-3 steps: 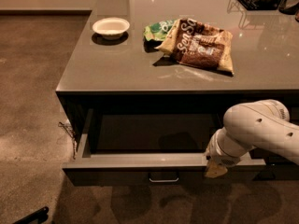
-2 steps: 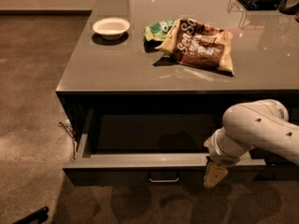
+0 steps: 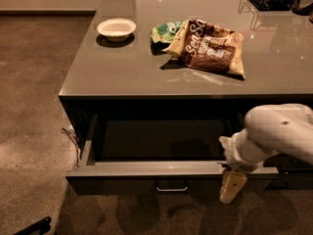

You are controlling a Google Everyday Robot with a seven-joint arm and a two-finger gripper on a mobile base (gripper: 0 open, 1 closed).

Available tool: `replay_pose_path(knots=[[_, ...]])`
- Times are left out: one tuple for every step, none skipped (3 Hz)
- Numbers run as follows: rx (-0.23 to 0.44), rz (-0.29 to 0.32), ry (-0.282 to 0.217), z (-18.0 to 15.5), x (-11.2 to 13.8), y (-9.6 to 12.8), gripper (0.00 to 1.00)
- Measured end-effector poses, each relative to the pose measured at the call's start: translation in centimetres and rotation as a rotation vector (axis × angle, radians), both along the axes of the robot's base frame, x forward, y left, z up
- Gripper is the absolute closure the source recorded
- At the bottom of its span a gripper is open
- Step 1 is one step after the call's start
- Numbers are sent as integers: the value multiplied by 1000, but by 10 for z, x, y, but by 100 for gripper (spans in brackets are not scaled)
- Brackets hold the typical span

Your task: Open top drawer

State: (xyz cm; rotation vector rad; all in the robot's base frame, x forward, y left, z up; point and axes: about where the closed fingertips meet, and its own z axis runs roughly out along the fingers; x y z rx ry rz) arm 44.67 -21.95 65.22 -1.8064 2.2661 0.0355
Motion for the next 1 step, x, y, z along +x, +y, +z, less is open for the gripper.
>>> replay_pose_path(knots=[[48,0,-87,45,-1,-30,0]])
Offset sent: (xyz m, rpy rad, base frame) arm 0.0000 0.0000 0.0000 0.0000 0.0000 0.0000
